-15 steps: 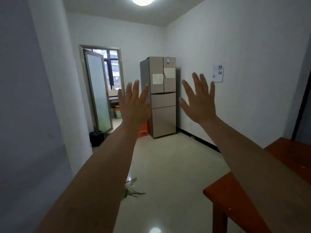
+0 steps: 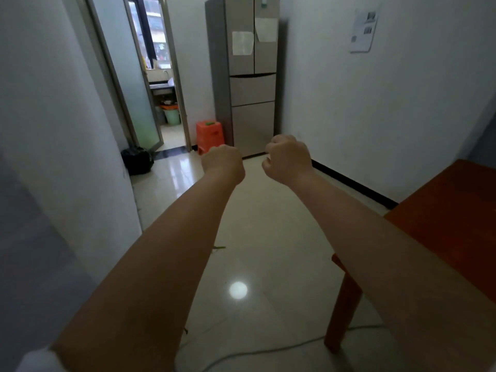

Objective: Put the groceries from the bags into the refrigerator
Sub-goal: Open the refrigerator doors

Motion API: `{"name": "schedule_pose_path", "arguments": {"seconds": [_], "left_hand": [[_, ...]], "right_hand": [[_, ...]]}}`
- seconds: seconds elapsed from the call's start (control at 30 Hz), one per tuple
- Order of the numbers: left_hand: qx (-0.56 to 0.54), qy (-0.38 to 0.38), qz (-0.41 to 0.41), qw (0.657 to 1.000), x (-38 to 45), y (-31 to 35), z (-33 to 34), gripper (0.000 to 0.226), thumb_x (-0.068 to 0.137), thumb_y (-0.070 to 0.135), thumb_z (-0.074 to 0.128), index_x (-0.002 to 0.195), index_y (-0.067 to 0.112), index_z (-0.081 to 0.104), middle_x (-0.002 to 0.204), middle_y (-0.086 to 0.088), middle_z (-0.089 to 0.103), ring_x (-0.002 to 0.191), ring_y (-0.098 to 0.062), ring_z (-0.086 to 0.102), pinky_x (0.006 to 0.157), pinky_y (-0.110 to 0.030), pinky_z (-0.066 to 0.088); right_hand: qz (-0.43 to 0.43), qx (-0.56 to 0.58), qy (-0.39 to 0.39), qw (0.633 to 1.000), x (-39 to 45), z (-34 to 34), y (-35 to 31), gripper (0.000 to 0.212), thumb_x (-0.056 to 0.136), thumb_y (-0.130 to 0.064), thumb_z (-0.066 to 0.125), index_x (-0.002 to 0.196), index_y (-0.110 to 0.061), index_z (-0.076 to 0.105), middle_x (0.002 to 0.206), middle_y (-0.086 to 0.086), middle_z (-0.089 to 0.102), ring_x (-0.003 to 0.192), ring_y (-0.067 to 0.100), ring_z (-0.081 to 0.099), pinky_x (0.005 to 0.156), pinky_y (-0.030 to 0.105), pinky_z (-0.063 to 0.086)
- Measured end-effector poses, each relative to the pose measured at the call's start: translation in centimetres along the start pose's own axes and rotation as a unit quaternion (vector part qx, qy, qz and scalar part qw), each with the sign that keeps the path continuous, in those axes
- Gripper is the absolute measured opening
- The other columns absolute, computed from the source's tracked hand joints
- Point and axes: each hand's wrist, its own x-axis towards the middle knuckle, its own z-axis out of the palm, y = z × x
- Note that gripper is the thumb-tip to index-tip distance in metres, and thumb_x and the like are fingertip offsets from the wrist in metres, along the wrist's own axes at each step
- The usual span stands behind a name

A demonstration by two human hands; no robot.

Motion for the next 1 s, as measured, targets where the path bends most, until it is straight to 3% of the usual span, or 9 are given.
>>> {"name": "schedule_pose_path", "arguments": {"seconds": [0.33,0.47,0.67,0.8,1.0], "left_hand": [[0.000,-0.073,0.024,0.997,20.7,3.8,11.1,0.030,0.090,0.007,0.043,0.116,0.003,0.058,0.121,-0.014,0.055,0.110,-0.030,0.056,0.085,-0.033,0.048],[-0.005,-0.085,0.026,0.996,29.4,5.0,14.2,0.027,0.091,0.008,0.043,0.112,0.003,0.059,0.115,-0.014,0.058,0.104,-0.028,0.058,0.077,-0.031,0.046],[0.041,-0.088,0.040,0.994,43.3,7.1,19.1,0.031,0.092,0.013,0.043,0.118,0.006,0.059,0.126,-0.016,0.052,0.119,-0.031,0.048,0.093,-0.037,0.043],[0.065,-0.067,0.062,0.994,54.2,8.8,22.2,0.029,0.092,0.017,0.043,0.113,0.009,0.062,0.119,-0.013,0.058,0.112,-0.029,0.052,0.088,-0.033,0.040],[0.044,-0.074,0.094,0.992,72.6,11.0,24.7,0.031,0.091,0.016,0.044,0.117,0.010,0.060,0.123,-0.013,0.056,0.116,-0.030,0.048,0.092,-0.038,0.040]], "right_hand": [[0.018,0.009,-0.073,0.997,15.7,14.9,9.2,0.035,0.089,-0.020,0.045,0.116,-0.003,0.059,0.125,0.016,0.055,0.113,0.034,0.050,0.091,0.035,0.042],[0.032,0.026,-0.084,0.996,22.7,19.5,13.2,0.035,0.089,-0.020,0.045,0.116,-0.002,0.059,0.124,0.016,0.055,0.113,0.034,0.050,0.090,0.036,0.043],[0.045,0.052,-0.113,0.991,33.4,27.6,18.2,0.035,0.089,-0.019,0.046,0.117,-0.001,0.058,0.126,0.017,0.054,0.115,0.034,0.050,0.092,0.037,0.044],[0.050,0.042,-0.110,0.992,42.2,33.0,22.3,0.036,0.089,-0.019,0.045,0.118,-0.002,0.058,0.127,0.016,0.055,0.115,0.034,0.050,0.092,0.038,0.044],[0.114,0.052,-0.099,0.987,57.7,39.9,29.9,0.035,0.087,-0.015,0.045,0.116,0.000,0.058,0.122,0.019,0.055,0.111,0.035,0.051,0.089,0.036,0.044]]}}
